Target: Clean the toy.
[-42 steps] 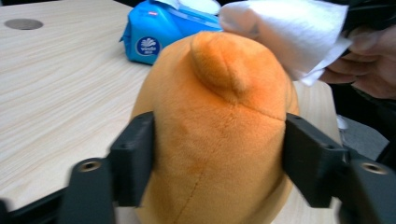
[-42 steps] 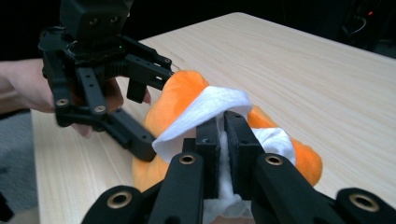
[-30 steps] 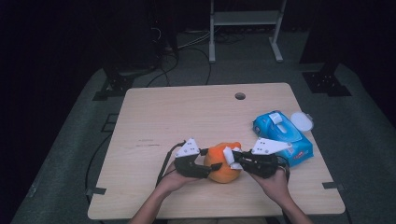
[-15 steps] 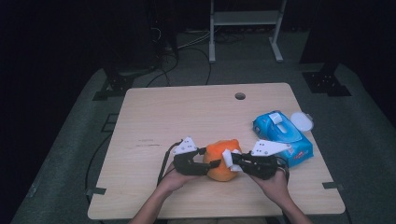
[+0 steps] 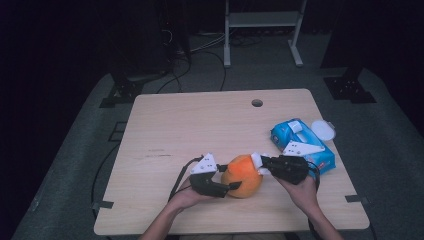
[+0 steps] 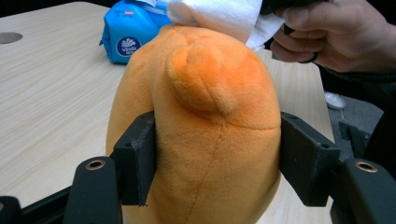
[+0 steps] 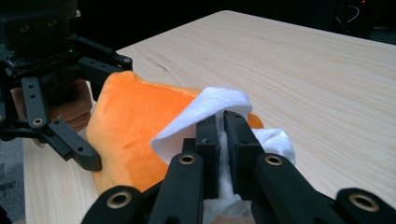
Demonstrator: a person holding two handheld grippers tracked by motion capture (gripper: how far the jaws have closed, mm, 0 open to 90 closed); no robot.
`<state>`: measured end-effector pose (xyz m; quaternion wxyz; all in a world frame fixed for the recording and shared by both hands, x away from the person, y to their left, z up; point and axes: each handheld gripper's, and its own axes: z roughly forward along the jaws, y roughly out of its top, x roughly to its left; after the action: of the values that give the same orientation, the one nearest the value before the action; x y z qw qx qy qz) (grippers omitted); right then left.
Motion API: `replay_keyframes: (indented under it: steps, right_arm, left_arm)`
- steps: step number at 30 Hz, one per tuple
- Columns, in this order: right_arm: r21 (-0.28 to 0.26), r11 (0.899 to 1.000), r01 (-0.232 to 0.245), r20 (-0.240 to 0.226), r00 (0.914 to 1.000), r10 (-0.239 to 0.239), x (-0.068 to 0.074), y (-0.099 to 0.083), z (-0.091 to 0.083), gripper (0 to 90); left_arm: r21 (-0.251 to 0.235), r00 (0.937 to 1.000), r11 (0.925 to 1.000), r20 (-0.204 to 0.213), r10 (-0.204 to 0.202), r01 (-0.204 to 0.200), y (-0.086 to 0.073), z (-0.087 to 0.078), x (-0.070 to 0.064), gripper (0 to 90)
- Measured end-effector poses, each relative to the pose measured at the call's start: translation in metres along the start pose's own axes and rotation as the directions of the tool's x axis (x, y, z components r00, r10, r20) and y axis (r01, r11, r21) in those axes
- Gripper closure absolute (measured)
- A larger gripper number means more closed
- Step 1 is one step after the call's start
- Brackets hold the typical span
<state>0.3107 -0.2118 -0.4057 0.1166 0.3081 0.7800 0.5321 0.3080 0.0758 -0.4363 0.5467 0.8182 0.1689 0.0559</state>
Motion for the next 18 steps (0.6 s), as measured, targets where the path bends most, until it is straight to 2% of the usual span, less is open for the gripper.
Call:
replay_keyframes:
  steps: [4,5,7,9,10,12,15,16,17,18]
  right_arm:
    - [-0.006,1.000,-0.011,0.006,0.9999,0.011,-0.002,0.001,-0.001,83.9]
    - [-0.010,1.000,-0.024,0.009,0.9997,0.024,-0.005,0.001,-0.002,83.9]
    - [-0.007,0.999,-0.038,0.001,0.9993,0.038,-0.007,0.001,-0.003,83.9]
    - [0.003,0.999,-0.037,-0.010,0.9992,0.037,-0.005,0.001,-0.003,83.9]
    - [0.010,0.999,-0.037,-0.023,0.9990,0.037,-0.004,0.001,-0.004,83.9]
    - [0.016,0.999,-0.028,-0.050,0.9984,0.028,0.002,0.003,-0.004,83.9]
    - [0.034,0.999,0.014,-0.067,0.9977,-0.012,0.014,0.005,-0.003,83.9]
    - [0.032,0.999,0.026,-0.067,0.9975,-0.023,0.017,0.007,-0.003,83.9]
    - [0.025,0.999,0.026,-0.072,0.9971,-0.024,0.018,0.008,-0.004,83.9]
    - [0.013,1.000,0.024,-0.078,0.9967,-0.023,0.018,0.010,-0.005,83.9]
  left_arm:
    - [0.003,0.9997,0.9998,0.006,0.022,-0.022,0.000,0.000,-0.002,35.3]
    - [0.010,0.9989,0.9989,0.010,0.046,-0.047,0.000,0.000,-0.004,35.2]
    - [0.008,0.9982,0.9984,0.018,0.057,-0.057,0.000,0.001,-0.005,34.4]
    - [0.014,0.9992,0.9991,0.010,0.039,-0.039,0.000,0.001,-0.003,24.9]
    - [0.022,0.9999,0.9997,-0.001,0.013,-0.013,0.001,0.002,-0.001,19.2]
    - [0.023,0.9997,0.9995,0.011,-0.023,0.023,-0.001,0.004,0.002,13.8]
    - [0.010,0.9999,0.9998,-0.002,0.016,-0.016,-0.001,0.003,-0.002,27.3]
    - [0.010,0.9999,0.9998,-0.002,0.016,-0.016,-0.001,0.003,-0.002,32.7]
    - [-0.014,0.9983,0.9986,-0.028,0.051,-0.051,0.002,0.000,-0.005,36.0]
    - [-0.031,0.9969,0.9971,-0.040,0.068,-0.070,0.003,-0.002,-0.006,37.9]
